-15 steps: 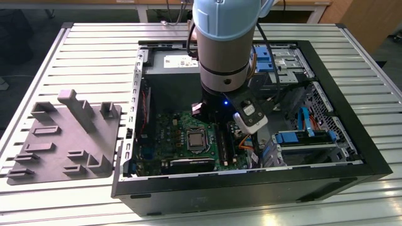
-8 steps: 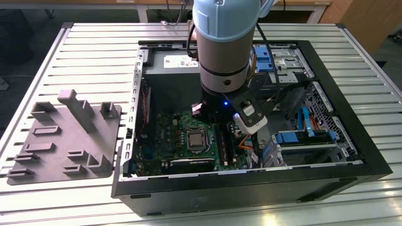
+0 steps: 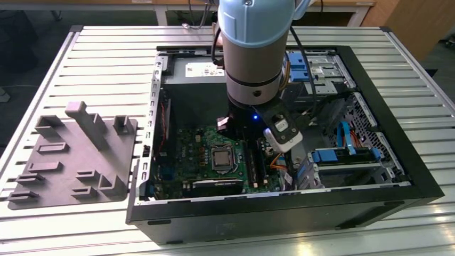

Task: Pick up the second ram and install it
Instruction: 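Insert the second ram into the second slot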

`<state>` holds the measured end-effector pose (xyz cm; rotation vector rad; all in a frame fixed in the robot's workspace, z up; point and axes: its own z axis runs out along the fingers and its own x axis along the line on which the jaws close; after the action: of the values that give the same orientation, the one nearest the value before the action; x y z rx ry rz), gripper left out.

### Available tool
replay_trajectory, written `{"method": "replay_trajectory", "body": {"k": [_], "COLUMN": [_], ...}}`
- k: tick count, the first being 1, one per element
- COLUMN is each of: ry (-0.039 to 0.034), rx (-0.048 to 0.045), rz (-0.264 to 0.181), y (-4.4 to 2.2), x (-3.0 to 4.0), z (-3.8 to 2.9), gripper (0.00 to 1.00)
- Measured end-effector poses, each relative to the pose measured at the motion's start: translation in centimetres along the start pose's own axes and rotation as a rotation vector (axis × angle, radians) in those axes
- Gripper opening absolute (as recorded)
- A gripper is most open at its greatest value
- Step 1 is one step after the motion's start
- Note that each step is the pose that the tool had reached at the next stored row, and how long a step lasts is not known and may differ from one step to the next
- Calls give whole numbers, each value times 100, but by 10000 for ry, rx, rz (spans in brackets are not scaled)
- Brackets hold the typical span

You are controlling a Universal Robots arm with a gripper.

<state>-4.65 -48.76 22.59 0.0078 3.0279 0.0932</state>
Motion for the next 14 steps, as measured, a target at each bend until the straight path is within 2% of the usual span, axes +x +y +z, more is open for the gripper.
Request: {"method": "replay_trajectory", "body": {"k": [14], "ry": [-9], "rx": [17], "rz": [153], "y": [-1], "x": [-2], "z": [19], "gripper": [12]}}
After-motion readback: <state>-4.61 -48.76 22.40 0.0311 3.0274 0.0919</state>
